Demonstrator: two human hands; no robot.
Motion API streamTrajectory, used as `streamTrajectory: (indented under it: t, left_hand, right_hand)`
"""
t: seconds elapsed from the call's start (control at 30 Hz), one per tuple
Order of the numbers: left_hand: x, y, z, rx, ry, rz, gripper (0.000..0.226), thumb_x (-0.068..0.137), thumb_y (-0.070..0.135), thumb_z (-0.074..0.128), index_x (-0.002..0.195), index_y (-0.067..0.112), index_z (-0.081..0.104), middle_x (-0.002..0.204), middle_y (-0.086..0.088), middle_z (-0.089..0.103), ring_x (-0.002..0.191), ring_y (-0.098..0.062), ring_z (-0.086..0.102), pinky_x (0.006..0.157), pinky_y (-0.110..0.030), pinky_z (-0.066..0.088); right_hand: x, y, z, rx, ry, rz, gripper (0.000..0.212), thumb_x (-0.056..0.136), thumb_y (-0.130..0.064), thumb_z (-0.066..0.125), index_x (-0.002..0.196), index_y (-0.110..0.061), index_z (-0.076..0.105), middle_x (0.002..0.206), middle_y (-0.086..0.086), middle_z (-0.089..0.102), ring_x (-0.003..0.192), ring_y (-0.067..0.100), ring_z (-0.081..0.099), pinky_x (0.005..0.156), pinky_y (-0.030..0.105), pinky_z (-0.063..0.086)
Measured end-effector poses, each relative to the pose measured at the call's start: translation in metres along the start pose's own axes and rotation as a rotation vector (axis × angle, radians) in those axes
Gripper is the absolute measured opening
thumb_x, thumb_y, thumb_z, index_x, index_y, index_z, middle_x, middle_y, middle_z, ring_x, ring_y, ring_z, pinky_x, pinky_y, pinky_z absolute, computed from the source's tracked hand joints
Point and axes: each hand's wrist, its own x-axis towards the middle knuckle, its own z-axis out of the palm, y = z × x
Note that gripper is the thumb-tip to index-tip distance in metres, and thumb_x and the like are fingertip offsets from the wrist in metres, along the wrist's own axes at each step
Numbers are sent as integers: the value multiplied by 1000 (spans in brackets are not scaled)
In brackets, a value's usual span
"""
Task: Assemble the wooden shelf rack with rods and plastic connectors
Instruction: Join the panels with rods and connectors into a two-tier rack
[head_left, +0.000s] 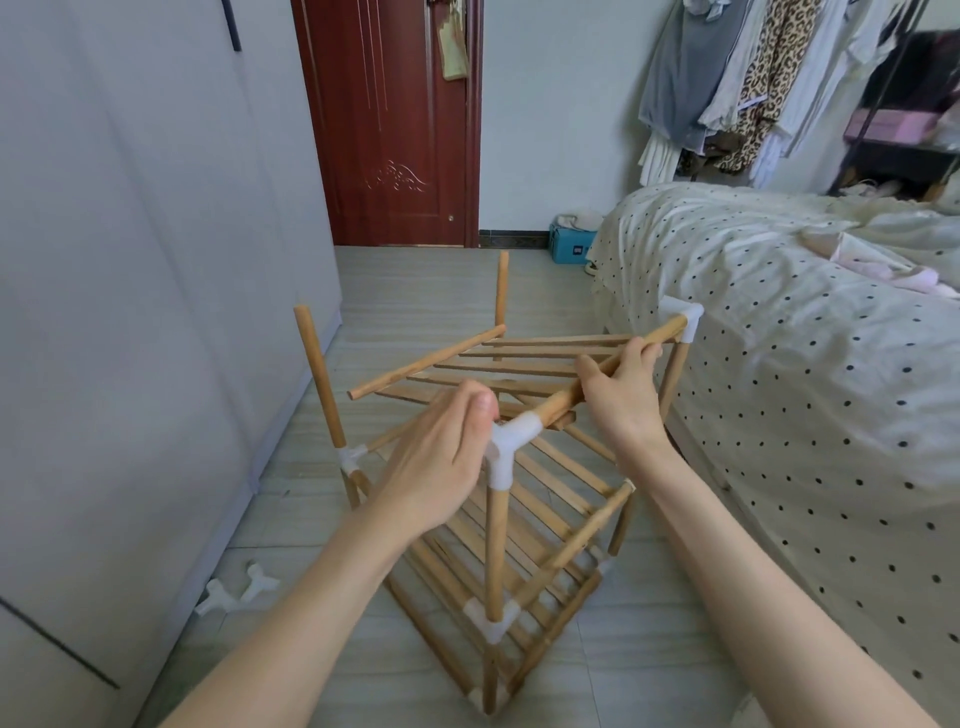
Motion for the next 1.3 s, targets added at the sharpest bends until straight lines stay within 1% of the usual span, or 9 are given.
streamTrajectory:
  t: [0.13, 0.23, 0.4, 0.5, 0.6, 0.83, 1.0, 1.07, 1.3]
  left_hand:
    - [6, 6, 3, 93, 14, 113, 30, 100, 33, 27, 105, 24, 56, 97, 11, 53, 94, -3, 46, 77, -22, 38]
    - [9, 3, 1, 211, 90, 199, 25, 96, 17, 44, 115, 16, 61, 103, 6, 54, 103, -9, 46, 84, -23, 36]
    - [19, -21, -15, 444, 358, -32, 41, 86, 9, 56, 126, 13, 54, 129, -13, 46, 125, -30, 36, 104, -46, 25]
    - [19, -42, -28, 511, 437, -241, 59, 82, 5, 59, 138, 10, 42, 146, -21, 29, 137, -40, 18, 109, -55, 12]
    - [14, -67, -41, 440, 416, -395, 69, 83, 1, 56, 144, 6, 27, 150, -24, 18, 139, -41, 13, 112, -50, 11]
    - [2, -85, -45, 23, 389, -326, 49, 93, 6, 51, 138, 10, 31, 122, -14, 52, 118, -27, 50, 98, -38, 41]
    - [5, -74, -35, 7, 389, -228, 38, 88, 0, 59, 121, 8, 42, 95, 0, 53, 77, -2, 55, 67, -3, 37]
    - [9, -71, -26, 36, 368, -224, 38, 87, 1, 60, 121, 7, 45, 94, 3, 52, 73, -4, 52, 66, -4, 34]
    - [18, -71, -6, 6, 386, -259, 16, 89, 9, 60, 101, 14, 50, 90, 1, 55, 80, -20, 55, 75, -31, 44]
  right_hand:
    - [22, 2, -14, 44, -36, 14, 65, 98, -22, 43, 150, -13, 6, 158, 1, -12, 143, 18, 11, 113, 33, 12]
    - [40, 8, -39, 266, -69, 89, 63, 97, -26, 47, 150, -19, 15, 154, 7, 21, 132, 23, 36, 113, 43, 28]
    - [24, 27, -54, 309, -10, 105, 53, 98, -50, 32, 130, -12, 50, 125, 11, 57, 112, 25, 55, 103, 45, 40]
    - [-9, 33, -53, 345, 84, -30, 50, 95, -59, 22, 113, -27, 55, 124, 5, 56, 113, 17, 52, 103, 38, 37]
    - [-28, 36, -56, 221, 51, -163, 70, 86, -64, 27, 138, -19, 41, 141, 4, 44, 129, 14, 40, 107, 31, 31]
    - [-22, 52, -62, -61, -80, -239, 81, 87, -53, 41, 151, -18, 5, 157, -7, 11, 142, 8, 16, 111, 23, 15]
    - [2, 59, -68, 75, 28, -75, 49, 95, -45, 41, 136, -18, 35, 122, -8, 46, 113, 6, 43, 107, 35, 31]
    - [12, 61, -65, 122, 63, -7, 52, 96, -48, 37, 135, -14, 31, 116, -7, 42, 109, 7, 41, 106, 33, 31]
    - [33, 66, -50, 109, 125, 171, 70, 99, -41, 30, 149, -10, -7, 157, 9, 10, 143, 26, 14, 117, 40, 14]
